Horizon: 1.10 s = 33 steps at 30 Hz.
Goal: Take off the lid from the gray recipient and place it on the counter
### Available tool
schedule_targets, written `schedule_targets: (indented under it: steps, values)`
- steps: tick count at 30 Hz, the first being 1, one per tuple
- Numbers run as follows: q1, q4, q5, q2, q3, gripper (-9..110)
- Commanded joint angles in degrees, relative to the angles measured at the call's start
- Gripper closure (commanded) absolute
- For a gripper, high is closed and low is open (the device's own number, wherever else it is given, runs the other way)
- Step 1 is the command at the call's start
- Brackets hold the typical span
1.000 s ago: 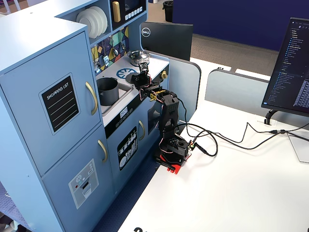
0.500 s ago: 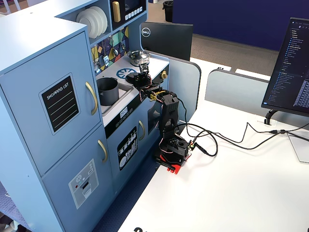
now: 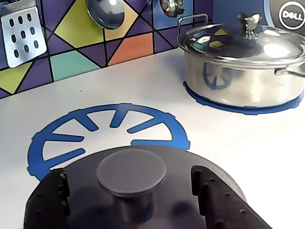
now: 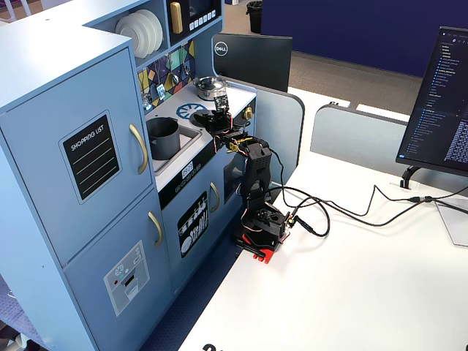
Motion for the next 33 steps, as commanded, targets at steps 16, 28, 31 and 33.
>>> schedule_targets:
  steps: [16, 28, 31, 33]
  values:
    - [-8.4, 52.6, 7.3, 52.4, 1.7, 86]
    - [-31.6, 92.9, 2.5, 68.2, 14.1, 101]
    - [-36.1, 91.9, 3.9, 71.2, 23.3, 101]
    - [-38.1, 90.3, 4.0, 73.3, 30.0, 101]
